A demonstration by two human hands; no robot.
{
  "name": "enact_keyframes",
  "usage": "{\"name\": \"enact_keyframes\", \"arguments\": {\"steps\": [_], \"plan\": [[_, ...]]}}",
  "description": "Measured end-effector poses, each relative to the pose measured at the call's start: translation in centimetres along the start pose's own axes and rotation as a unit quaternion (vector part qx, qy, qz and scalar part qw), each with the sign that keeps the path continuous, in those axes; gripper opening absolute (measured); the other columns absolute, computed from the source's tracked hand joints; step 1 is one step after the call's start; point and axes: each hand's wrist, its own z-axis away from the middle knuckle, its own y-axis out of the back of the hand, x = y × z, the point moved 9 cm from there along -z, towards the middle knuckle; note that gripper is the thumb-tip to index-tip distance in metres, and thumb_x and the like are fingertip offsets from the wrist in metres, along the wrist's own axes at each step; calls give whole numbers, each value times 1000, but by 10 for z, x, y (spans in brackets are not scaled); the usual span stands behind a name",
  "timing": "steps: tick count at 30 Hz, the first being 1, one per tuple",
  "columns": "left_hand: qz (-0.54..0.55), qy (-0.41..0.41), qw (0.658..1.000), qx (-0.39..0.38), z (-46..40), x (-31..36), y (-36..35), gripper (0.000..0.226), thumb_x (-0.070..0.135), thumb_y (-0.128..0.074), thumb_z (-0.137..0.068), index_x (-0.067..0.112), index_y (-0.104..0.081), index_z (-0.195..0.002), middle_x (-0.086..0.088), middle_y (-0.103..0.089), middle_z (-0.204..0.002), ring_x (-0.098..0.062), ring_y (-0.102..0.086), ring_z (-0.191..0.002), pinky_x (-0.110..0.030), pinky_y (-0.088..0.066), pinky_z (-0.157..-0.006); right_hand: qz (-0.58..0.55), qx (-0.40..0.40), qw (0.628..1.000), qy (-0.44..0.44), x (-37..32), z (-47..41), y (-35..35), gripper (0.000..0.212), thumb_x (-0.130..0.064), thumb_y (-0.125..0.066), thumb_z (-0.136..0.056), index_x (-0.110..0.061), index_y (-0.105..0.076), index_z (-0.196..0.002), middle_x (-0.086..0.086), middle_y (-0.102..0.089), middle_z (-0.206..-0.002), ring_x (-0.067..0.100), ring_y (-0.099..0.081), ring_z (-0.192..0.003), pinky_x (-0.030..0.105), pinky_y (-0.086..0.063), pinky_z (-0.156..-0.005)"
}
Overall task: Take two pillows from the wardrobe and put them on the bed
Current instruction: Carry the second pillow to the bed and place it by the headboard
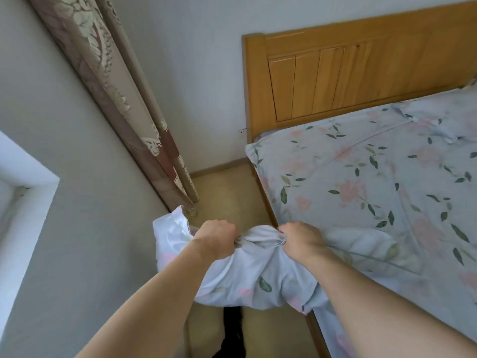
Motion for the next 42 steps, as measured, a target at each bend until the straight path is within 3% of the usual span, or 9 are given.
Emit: {"name": "enact_keyframes", "arguments": {"steps": [5,10,18,23,26,29,39,42], "plan": [[23,-30,999,-35,-86,-59,20,25,41,-51,-91,21,-56,-78,-1,-62,-87,-26,-60,-90,-33,-42,-68,10,-15,1000,-19,-14,-90,27,18,-6,-48,-82,-17,-59,-90,6,-65,-103,27,-63,-94,26,-43,-72],[26,-75,995,-57,-163,-85,56,33,39,-52,-91,22,-45,-63,6,-52,-70,-21,-56,-76,-32,-40,-61,-1,2,999,-52,0,-153,59,14,-10,-50,-83,-18,-58,-91,7,-64,-105,27,-61,-97,27,-41,-72],[14,-130,991,-12,-300,-77,132,45,38,-55,-91,23,-36,-52,9,-42,-57,-11,-41,-54,-28,-29,-50,-32,29,994,-105,74,-263,111,25,-13,-49,-83,-20,-62,-103,5,-65,-106,27,-63,-98,32,-49,-80],[22,-144,988,-56,-397,-60,163,34,39,-53,-90,17,-49,-65,0,-57,-72,-21,-56,-70,-33,-43,-60,-32,26,993,-108,136,-343,141,27,-19,-49,-87,-24,-61,-112,2,-64,-113,25,-63,-103,33,-49,-87],[42,-153,985,-72,-450,-46,184,42,36,-55,-91,16,-39,-58,0,-46,-59,-16,-45,-54,-29,-32,-50,-12,36,994,-102,173,-383,162,29,-19,-49,-86,-25,-60,-112,1,-64,-114,24,-61,-104,33,-48,-88],[54,-167,982,-75,-502,-33,210,48,35,-54,-92,16,-30,-55,-1,-35,-54,-18,-36,-50,-30,-25,-49,6,46,995,-91,205,-422,189,30,-15,-49,-82,-26,-64,-106,1,-68,-107,24,-62,-100,32,-49,-84],[47,-205,977,-28,-695,-10,294,44,35,-55,-93,24,-37,-54,3,-42,-55,-14,-42,-51,-28,-27,-45,64,100,987,-109,309,-569,282,24,-11,-51,-77,-21,-64,-95,3,-68,-96,27,-63,-91,31,-47,-74],[23,-200,979,1,-750,-8,316,26,30,-54,-91,19,-54,-67,1,-54,-67,-20,-52,-63,-28,-36,-51,78,109,984,-115,337,-617,306,25,-10,-52,-78,-22,-65,-96,3,-68,-97,26,-63,-92,31,-46,-74]]}}
